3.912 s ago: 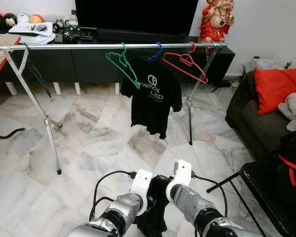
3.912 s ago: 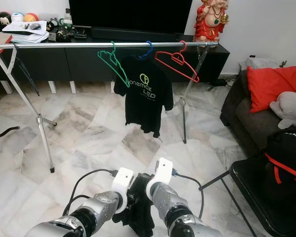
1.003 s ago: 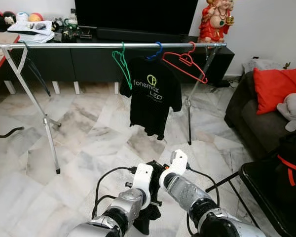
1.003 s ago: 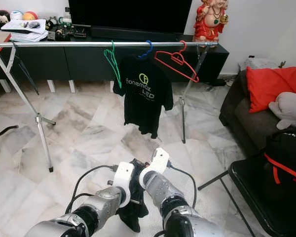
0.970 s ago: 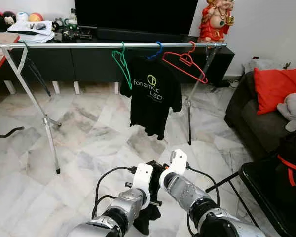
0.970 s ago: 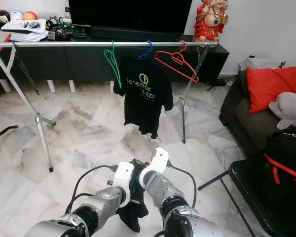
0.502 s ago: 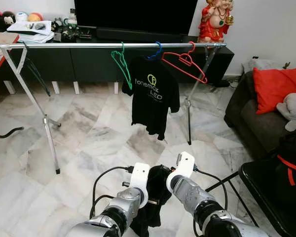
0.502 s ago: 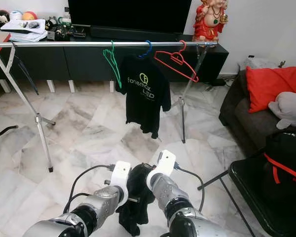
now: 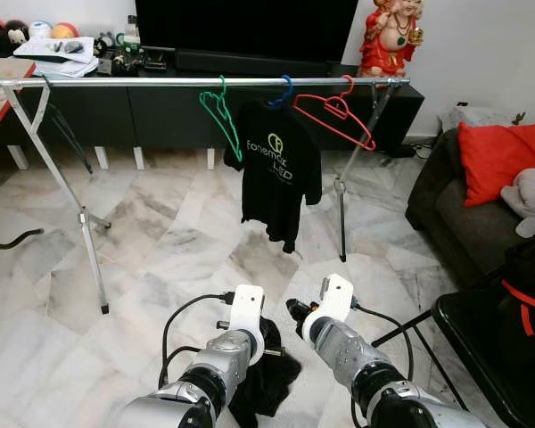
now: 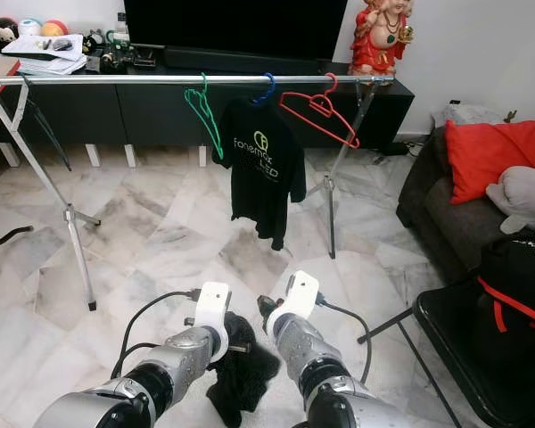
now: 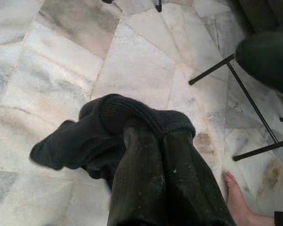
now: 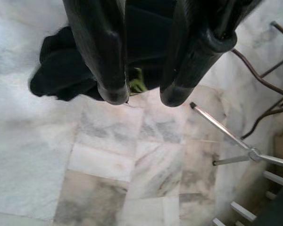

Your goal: Hang hanger

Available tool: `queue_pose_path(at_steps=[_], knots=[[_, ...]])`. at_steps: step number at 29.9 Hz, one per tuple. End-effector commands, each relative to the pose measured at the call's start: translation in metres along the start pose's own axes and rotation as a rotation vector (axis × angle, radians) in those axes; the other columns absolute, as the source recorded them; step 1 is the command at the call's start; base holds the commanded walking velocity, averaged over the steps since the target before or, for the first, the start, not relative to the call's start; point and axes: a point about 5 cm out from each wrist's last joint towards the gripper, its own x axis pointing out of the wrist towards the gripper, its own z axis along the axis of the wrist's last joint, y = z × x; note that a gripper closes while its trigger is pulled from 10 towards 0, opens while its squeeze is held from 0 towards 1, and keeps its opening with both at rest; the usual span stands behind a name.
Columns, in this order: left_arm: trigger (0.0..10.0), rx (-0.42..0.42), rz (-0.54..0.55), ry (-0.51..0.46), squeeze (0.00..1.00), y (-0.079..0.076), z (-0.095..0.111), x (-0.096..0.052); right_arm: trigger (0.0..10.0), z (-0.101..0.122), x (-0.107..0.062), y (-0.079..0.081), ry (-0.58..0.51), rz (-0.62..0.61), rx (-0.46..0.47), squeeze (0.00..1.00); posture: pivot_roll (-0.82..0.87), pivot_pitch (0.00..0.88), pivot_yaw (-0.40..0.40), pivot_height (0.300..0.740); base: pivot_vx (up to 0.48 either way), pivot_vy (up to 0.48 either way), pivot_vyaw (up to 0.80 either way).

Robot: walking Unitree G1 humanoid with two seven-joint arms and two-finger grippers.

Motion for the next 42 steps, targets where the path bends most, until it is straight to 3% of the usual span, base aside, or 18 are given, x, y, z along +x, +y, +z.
queue_pose_path(at_steps=[1,10,13,14,15,18,21,28,31,37,38,39,42], knots=[[0.0,-0.002,-0.023,-0.019,0.0,-0.008,0.006,0.001,10.0,-0.002,-0.001,-0.008,0.009,-0.031,-0.016,0.0,0.07,0.057,-0.17,0.74,0.0,0.0,0.0],[0.0,0.017,-0.029,-0.017,0.0,-0.009,0.005,0.001,10.0,-0.005,-0.001,-0.006,0.025,0.001,-0.05,0.0,0.06,0.056,-0.166,0.74,0.0,0.0,0.0],[0.0,-0.011,-0.007,-0.034,0.0,-0.003,0.011,0.001,10.0,-0.017,-0.001,0.001,0.101,0.093,-0.28,0.0,0.06,0.051,-0.159,0.74,0.0,0.0,0.0],[0.0,-0.035,0.013,-0.043,0.0,0.003,0.016,0.001,10.0,-0.023,-0.001,-0.001,0.134,0.122,-0.471,0.0,0.06,0.05,-0.158,0.74,0.0,0.0,0.0],[0.0,-0.047,0.02,-0.048,0.0,0.005,0.019,0.001,10.0,-0.025,-0.002,-0.002,0.146,0.135,-0.502,0.0,0.06,0.049,-0.158,0.74,0.0,0.0,0.0],[0.0,-0.068,0.026,-0.058,0.0,0.008,0.023,0.0,10.0,-0.026,-0.002,-0.003,0.151,0.147,-0.487,0.0,0.06,0.049,-0.158,0.74,0.0,0.0,0.0],[0.0,-0.07,0.028,-0.062,0.0,0.008,0.025,0.0,10.0,-0.017,-0.002,-0.004,0.093,0.164,-0.341,0.0,0.06,0.045,-0.162,0.74,0.0,0.0,0.0],[0.0,-0.075,-0.009,-0.069,0.0,-0.003,0.035,0.002,10.0,-0.013,-0.003,-0.003,0.052,0.216,-0.251,0.0,0.07,0.05,-0.167,0.74,0.0,0.0,0.0],[0.0,-0.066,-0.023,-0.063,0.0,-0.007,0.039,0.002,10.0,-0.014,-0.003,-0.002,0.063,0.235,-0.236,0.0,0.07,0.051,-0.17,0.74,0.0,0.0,0.0],[0.0,-0.069,-0.038,-0.064,0.0,-0.013,0.047,0.002,10.0,-0.026,-0.004,-0.004,0.129,0.239,-0.335,0.0,0.07,0.052,-0.172,0.74,0.0,0.0,0.0],[0.0,-0.068,-0.041,-0.065,0.0,-0.014,0.048,0.002,10.0,-0.027,-0.004,-0.004,0.133,0.236,-0.348,0.46,0.07,0.051,-0.172,0.74,0.0,0.0,0.0],[0.0,-0.069,-0.044,-0.065,0.0,-0.015,0.049,0.002,10.0,-0.027,-0.004,-0.005,0.129,0.231,-0.356,0.99,0.08,0.051,-0.173,0.74,0.0,0.0,0.0],[0.0,-0.072,-0.051,-0.06,0.0,-0.016,0.05,0.003,10.0,-0.022,-0.003,-0.005,0.087,0.217,-0.394,1.0,0.07,0.049,-0.173,0.74,0.0,0.0,0.0]])
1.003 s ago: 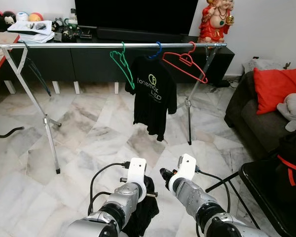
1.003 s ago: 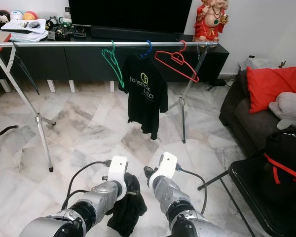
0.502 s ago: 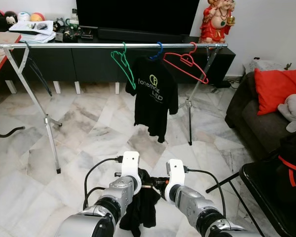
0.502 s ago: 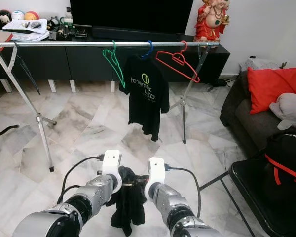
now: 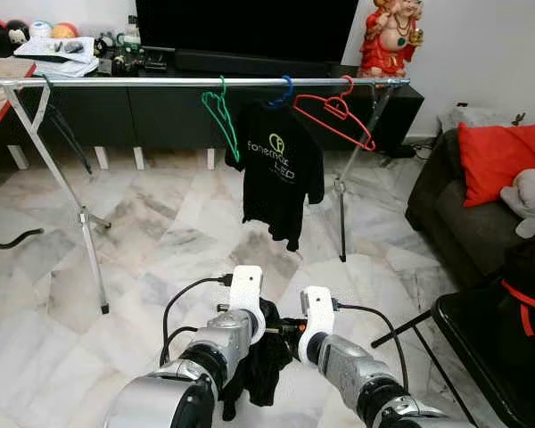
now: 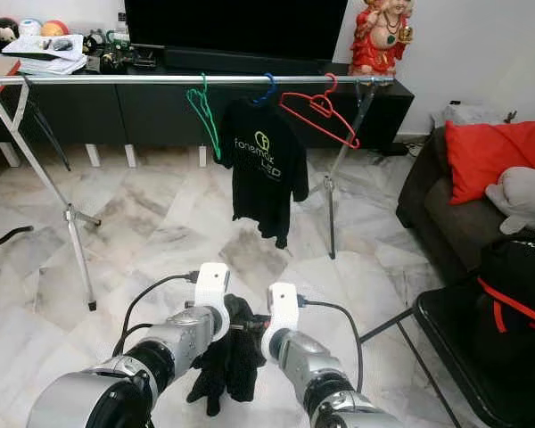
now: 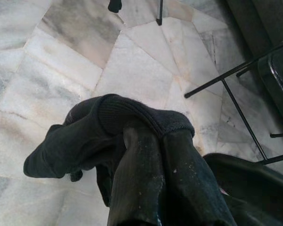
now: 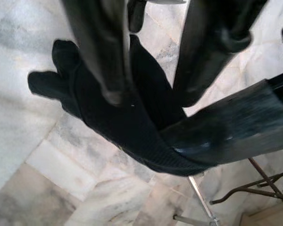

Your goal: Hang hanger

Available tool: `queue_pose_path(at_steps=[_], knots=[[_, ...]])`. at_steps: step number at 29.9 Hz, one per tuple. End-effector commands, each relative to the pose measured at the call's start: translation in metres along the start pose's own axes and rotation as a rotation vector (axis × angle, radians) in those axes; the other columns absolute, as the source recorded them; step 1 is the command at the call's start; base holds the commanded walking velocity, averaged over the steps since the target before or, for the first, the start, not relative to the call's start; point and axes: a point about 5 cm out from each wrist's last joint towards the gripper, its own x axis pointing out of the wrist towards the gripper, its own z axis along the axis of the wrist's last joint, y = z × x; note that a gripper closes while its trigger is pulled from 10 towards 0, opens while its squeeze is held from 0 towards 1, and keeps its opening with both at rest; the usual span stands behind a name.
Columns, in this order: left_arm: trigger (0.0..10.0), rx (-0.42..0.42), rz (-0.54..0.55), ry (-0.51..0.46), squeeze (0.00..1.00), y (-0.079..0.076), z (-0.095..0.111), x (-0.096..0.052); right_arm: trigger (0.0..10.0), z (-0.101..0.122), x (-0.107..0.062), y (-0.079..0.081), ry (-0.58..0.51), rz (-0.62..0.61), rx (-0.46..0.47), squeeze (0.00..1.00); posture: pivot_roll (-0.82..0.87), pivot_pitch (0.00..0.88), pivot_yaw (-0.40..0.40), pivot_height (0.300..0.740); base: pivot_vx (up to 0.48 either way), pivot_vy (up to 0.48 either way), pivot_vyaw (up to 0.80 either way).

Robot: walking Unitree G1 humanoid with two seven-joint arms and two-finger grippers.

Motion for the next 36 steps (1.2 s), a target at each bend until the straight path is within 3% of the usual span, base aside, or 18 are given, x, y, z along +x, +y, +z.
queue_pose_path(at_steps=[1,2,3,4,12,21,30,32,33,35,36], knots=[[0.0,-0.014,-0.056,-0.033,0.0,-0.017,0.016,0.001,10.0,0.0,-0.002,-0.006,-0.005,-0.049,-0.066,1.0,0.07,0.05,-0.173,0.74,0.0,0.0,0.0],[0.0,-0.016,-0.057,-0.03,0.0,-0.017,0.015,0.001,10.0,0.0,-0.002,-0.006,-0.005,-0.05,-0.076,1.0,0.07,0.051,-0.174,0.74,0.0,0.0,0.0],[0.0,-0.022,-0.053,-0.019,0.0,-0.018,0.014,0.001,10.0,0.001,-0.002,-0.006,-0.014,-0.046,-0.081,0.41,0.08,0.05,-0.175,0.74,0.0,0.0,0.0],[0.0,-0.024,-0.052,-0.011,0.0,-0.018,0.014,0.001,10.0,0.001,-0.002,-0.006,-0.017,-0.046,-0.087,0.0,0.08,0.051,-0.175,0.74,0.0,0.0,0.0],[0.0,-0.012,-0.059,0.002,0.0,-0.023,0.021,0.001,10.0,0.003,-0.002,-0.006,-0.049,-0.038,-0.065,0.0,0.09,0.054,-0.18,0.74,0.0,0.0,0.0],[0.0,-0.02,-0.09,-0.033,0.0,-0.034,0.043,0.0,10.0,-0.002,-0.002,-0.006,-0.024,-0.036,-0.109,0.0,0.1,0.058,-0.181,0.74,0.0,0.0,0.0],[0.0,-0.014,-0.137,-0.066,0.0,-0.043,0.051,-0.001,10.0,0.004,-0.001,-0.002,-0.064,-0.008,-0.134,0.0,0.11,0.057,-0.173,0.74,0.0,0.0,0.0],[0.0,0.03,-0.133,-0.131,0.0,-0.039,0.053,-0.002,10.0,0.01,-0.001,-0.002,-0.079,-0.016,-0.156,0.0,0.1,0.053,-0.169,0.74,0.0,0.0,0.0],[0.0,0.104,-0.119,-0.193,0.0,-0.034,0.055,-0.002,10.0,0.018,-0.002,-0.004,-0.106,-0.039,-0.168,0.0,0.09,0.052,-0.165,0.74,0.0,0.0,0.0],[0.0,0.121,-0.117,-0.205,0.0,-0.033,0.055,-0.003,10.0,0.02,-0.002,-0.004,-0.113,-0.044,-0.17,0.0,0.09,0.052,-0.165,0.74,0.0,0.0,0.0],[0.4,0.168,-0.095,-0.224,0.0,-0.026,0.053,-0.003,10.0,0.025,-0.004,-0.009,-0.092,-0.098,-0.243,0.0,0.08,0.047,-0.154,0.74,0.0,0.0,0.0]])
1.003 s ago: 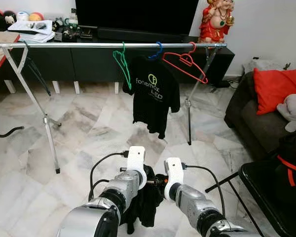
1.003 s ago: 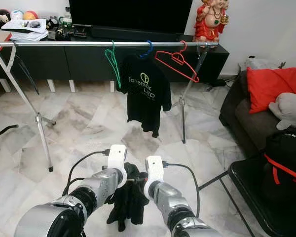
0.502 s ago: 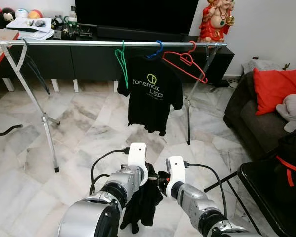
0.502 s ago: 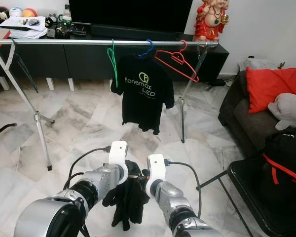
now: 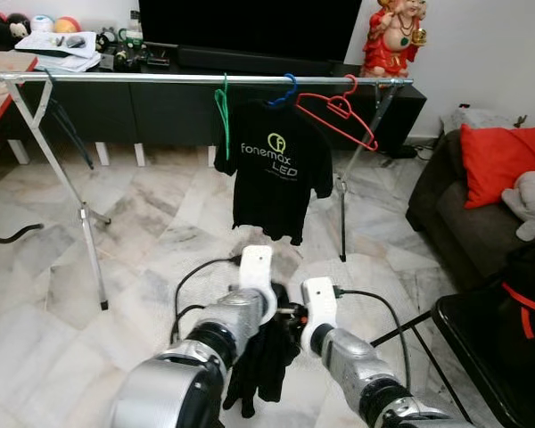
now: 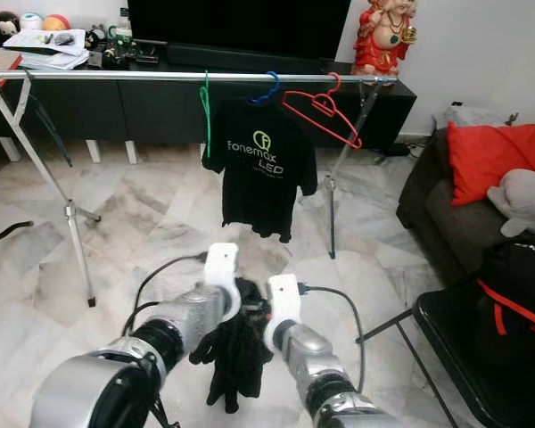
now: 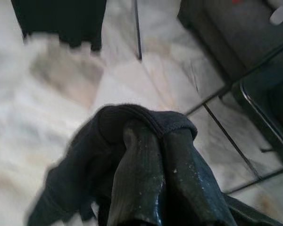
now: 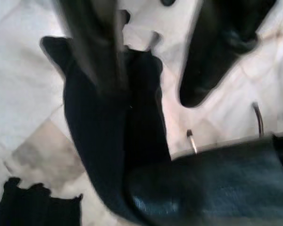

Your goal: Hang hanger

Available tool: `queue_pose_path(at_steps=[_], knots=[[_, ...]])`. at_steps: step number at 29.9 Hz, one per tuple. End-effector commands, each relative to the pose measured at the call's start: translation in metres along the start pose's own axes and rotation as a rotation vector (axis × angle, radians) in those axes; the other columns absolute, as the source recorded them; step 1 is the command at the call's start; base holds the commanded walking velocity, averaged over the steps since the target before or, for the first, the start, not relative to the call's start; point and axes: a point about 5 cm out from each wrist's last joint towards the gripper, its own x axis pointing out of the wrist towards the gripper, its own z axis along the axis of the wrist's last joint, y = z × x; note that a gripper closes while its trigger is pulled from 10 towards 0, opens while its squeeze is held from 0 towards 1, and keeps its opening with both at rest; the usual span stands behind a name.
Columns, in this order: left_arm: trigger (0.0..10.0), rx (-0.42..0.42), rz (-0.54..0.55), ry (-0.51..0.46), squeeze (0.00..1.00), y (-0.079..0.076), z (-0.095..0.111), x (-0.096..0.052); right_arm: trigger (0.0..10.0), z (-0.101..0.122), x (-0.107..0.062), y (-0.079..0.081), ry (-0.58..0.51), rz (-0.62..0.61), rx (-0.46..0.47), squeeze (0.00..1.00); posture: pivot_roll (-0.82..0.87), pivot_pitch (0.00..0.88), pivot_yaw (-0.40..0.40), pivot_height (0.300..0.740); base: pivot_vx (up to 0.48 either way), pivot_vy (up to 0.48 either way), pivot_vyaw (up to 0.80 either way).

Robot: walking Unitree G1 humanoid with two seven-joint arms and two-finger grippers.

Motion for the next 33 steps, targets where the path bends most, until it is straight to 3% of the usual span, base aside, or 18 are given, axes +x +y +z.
queue_pose_path(at_steps=[1,2,3,4,8,10,19,22,27,31,33], knots=[[0.4,0.058,-0.013,-0.066,0.0,-0.001,0.009,0.0,10.0,0.005,-0.001,-0.007,0.022,-0.054,-0.074,0.0,0.08,0.047,-0.154,0.74,0.0,0.0,0.0],[4.7,0.136,-0.001,-0.09,0.0,0.006,0.006,-0.002,10.0,0.009,-0.002,-0.012,0.036,-0.108,-0.147,0.0,0.08,0.044,-0.14,0.74,0.0,0.0,0.0],[8.4,0.17,0.01,-0.094,0.0,0.009,0.005,-0.003,10.0,0.009,-0.002,-0.013,0.045,-0.116,-0.148,0.0,0.08,0.044,-0.14,0.74,0.0,0.0,0.0],[10.0,0.204,0.021,-0.095,0.0,0.012,0.003,-0.004,10.0,0.008,-0.002,-0.013,0.055,-0.129,-0.156,0.0,0.08,0.044,-0.133,0.74,0.0,0.0,0.0],[10.0,0.222,0.05,-0.08,0.0,0.022,-0.005,-0.006,10.0,0.001,-0.001,-0.009,0.094,-0.142,-0.181,0.0,0.08,0.041,-0.119,0.74,0.0,0.0,0.0],[10.0,0.228,0.057,-0.059,0.0,0.025,-0.008,-0.006,10.0,0.001,0.001,-0.005,0.087,-0.132,-0.264,0.0,0.08,0.039,-0.111,0.74,0.0,0.0,0.0],[10.0,0.227,0.033,-0.049,0.0,0.023,-0.002,-0.005,10.0,0.01,0.0,-0.01,0.032,-0.187,-0.291,0.0,0.09,0.04,-0.104,0.74,0.0,0.0,0.0],[10.0,0.187,0.027,-0.037,0.0,0.022,0.006,-0.004,10.0,0.013,-0.002,-0.017,0.012,-0.237,-0.269,0.0,0.1,0.04,-0.101,0.74,0.0,0.0,0.0],[10.0,0.065,0.01,-0.072,0.0,0.02,0.02,-0.003,10.0,0.014,0.0,-0.008,-0.033,-0.148,-0.149,0.0,0.1,0.038,-0.105,0.74,0.0,0.0,0.0],[10.0,-0.058,0.01,-0.158,0.0,0.02,0.042,-0.004,10.0,0.029,0.0,-0.004,-0.172,-0.082,0.004,0.0,0.1,0.032,-0.109,0.74,0.0,0.0,0.0],[10.0,-0.073,0.015,-0.243,0.0,0.024,0.055,-0.006,10.0,0.04,-0.001,-0.005,-0.238,-0.074,0.021,0.0,0.1,0.024,-0.107,0.74,0.0,0.0,0.0]])
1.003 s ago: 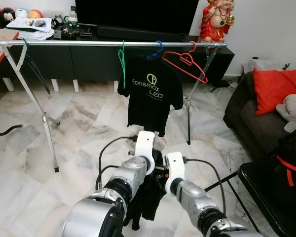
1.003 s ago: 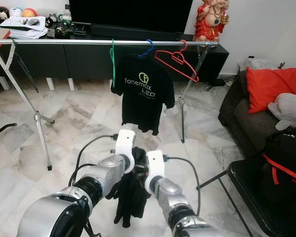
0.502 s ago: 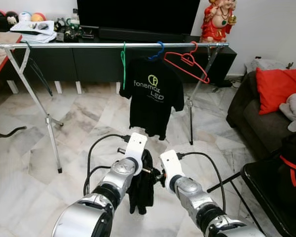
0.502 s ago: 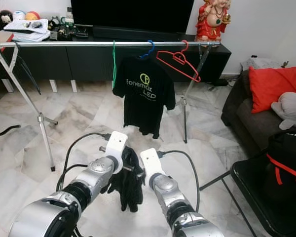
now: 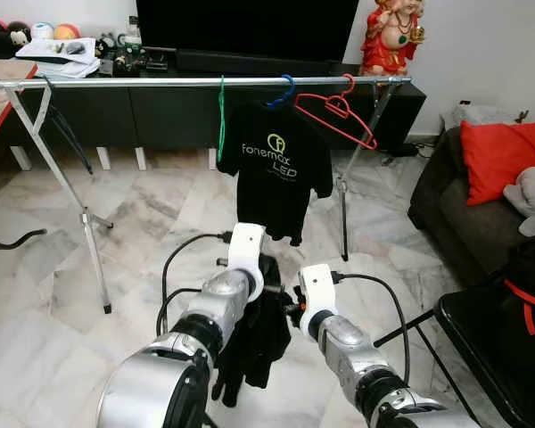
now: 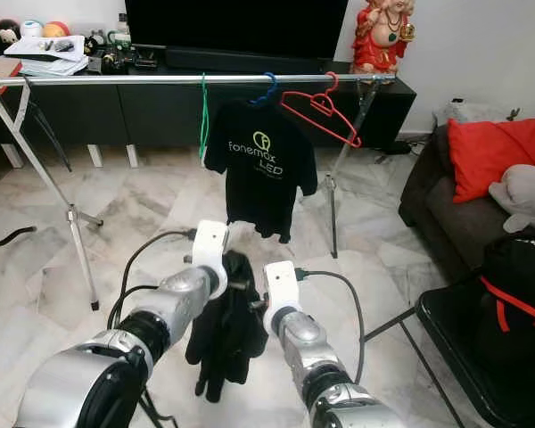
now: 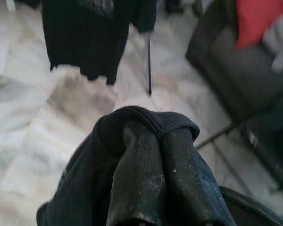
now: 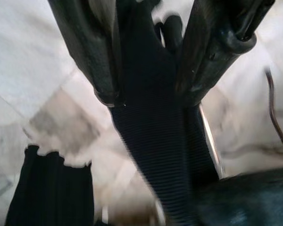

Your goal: Hang hanger

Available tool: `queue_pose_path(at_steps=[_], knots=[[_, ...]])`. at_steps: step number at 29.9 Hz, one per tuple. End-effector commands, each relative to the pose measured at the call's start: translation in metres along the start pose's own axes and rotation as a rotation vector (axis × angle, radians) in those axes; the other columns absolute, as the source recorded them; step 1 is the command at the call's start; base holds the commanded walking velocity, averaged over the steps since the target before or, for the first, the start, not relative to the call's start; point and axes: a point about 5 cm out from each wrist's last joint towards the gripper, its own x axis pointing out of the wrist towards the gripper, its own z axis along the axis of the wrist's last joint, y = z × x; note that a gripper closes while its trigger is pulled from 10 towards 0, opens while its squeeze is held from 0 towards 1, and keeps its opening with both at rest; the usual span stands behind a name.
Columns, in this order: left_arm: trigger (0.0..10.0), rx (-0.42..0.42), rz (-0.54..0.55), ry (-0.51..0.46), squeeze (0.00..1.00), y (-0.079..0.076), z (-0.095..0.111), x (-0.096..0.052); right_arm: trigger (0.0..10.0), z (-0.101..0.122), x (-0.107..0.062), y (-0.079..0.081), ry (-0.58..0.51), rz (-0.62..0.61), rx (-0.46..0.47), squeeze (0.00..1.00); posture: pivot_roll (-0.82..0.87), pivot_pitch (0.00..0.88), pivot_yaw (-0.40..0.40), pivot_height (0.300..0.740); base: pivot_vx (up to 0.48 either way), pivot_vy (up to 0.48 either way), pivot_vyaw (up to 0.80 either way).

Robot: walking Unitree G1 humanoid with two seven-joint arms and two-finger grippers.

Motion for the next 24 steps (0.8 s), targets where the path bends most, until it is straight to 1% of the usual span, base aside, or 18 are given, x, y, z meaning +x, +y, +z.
queue_pose_path(at_steps=[1,2,3,4,5,7,8,9,11,12,14,15,16,17,18,19,22,24], knots=[[10.0,-0.005,-0.024,-0.118,0.0,-0.005,0.025,0.001,10.0,0.017,0.001,-0.004,-0.086,-0.001,0.005,0.0,0.1,0.025,-0.108,0.74,0.0,0.0,0.0],[10.0,-0.002,-0.024,-0.133,0.0,-0.004,0.027,0.001,10.0,0.019,0.001,-0.004,-0.094,0.002,0.001,0.0,0.1,0.025,-0.108,0.74,0.0,0.0,0.0],[10.0,0.027,-0.023,-0.171,0.0,-0.003,0.03,0.0,10.0,0.022,0.001,-0.003,-0.106,0.01,-0.035,0.0,0.1,0.028,-0.107,0.74,0.0,0.0,0.0],[10.0,0.027,-0.023,-0.171,0.0,-0.003,0.03,0.0,10.0,0.022,0.001,-0.003,-0.106,0.01,-0.035,0.0,0.1,0.028,-0.107,0.74,0.0,0.0,0.0],[10.0,0.06,-0.016,-0.209,0.0,-0.001,0.034,-0.002,10.0,0.026,0.002,-0.001,-0.124,0.028,-0.062,0.0,0.1,0.027,-0.106,0.74,0.0,0.0,0.0],[10.0,0.09,0.0,-0.272,0.0,0.004,0.036,-0.006,10.0,0.034,0.001,0.001,-0.163,0.057,-0.123,0.0,0.1,0.025,-0.102,0.74,0.0,0.0,0.0],[10.0,0.09,0.0,-0.272,0.0,0.004,0.036,-0.006,10.0,0.034,0.001,0.001,-0.163,0.057,-0.123,0.0,0.1,0.025,-0.102,0.74,0.0,0.0,0.0],[10.0,0.112,0.012,-0.289,0.0,0.008,0.032,-0.009,10.0,0.038,0.0,0.0,-0.204,0.073,-0.146,0.0,0.08,0.025,-0.095,0.74,0.0,0.0,0.0],[10.0,0.112,0.012,-0.289,0.0,0.008,0.032,-0.009,10.0,0.038,0.0,0.0,-0.204,0.073,-0.146,0.0,0.08,0.025,-0.095,0.74,0.0,0.0,0.0],[10.0,0.118,0.016,-0.296,0.0,0.01,0.027,-0.013,10.0,0.041,-0.005,0.002,-0.269,0.099,-0.164,0.0,0.06,0.017,-0.087,0.74,0.0,0.0,0.0],[10.0,0.14,0.0,-0.312,0.0,0.006,0.02,-0.018,10.0,0.041,-0.016,0.009,-0.393,0.165,-0.141,0.0,0.05,0.011,-0.081,0.74,0.0,0.0,0.0],[10.0,0.143,-0.007,-0.316,0.0,0.003,0.018,-0.02,10.0,0.04,-0.021,0.012,-0.427,0.189,-0.134,0.0,0.05,0.006,-0.077,0.74,0.0,0.0,0.0],[10.0,0.143,-0.007,-0.316,0.0,0.003,0.018,-0.02,10.0,0.04,-0.021,0.012,-0.427,0.189,-0.134,0.0,0.05,0.006,-0.077,0.74,0.0,0.0,0.0],[10.0,0.143,-0.014,-0.322,0.0,0.0,0.016,-0.022,10.0,0.039,-0.028,0.014,-0.462,0.21,-0.133,0.0,0.05,0.005,-0.075,0.74,0.0,0.0,0.0],[10.0,0.149,-0.017,-0.335,0.0,-0.004,0.014,-0.025,10.0,0.04,-0.04,0.015,-0.504,0.21,-0.128,0.0,0.05,0.0,-0.071,0.74,0.0,0.0,0.0],[10.0,0.149,-0.017,-0.335,0.0,-0.004,0.014,-0.025,10.0,0.04,-0.04,0.015,-0.504,0.21,-0.128,0.0,0.05,0.0,-0.071,0.74,0.0,0.0,0.0],[10.0,0.149,-0.018,-0.359,0.0,-0.006,0.012,-0.032,10.0,0.034,-0.054,0.008,-0.53,0.136,-0.114,0.0,0.04,0.0,-0.066,0.74,0.0,0.0,0.0],[10.0,0.151,-0.019,-0.36,0.0,-0.006,0.011,-0.033,10.0,0.031,-0.057,0.006,-0.529,0.116,-0.115,0.0,0.04,0.0,-0.067,0.74,0.0,0.0,0.0]])
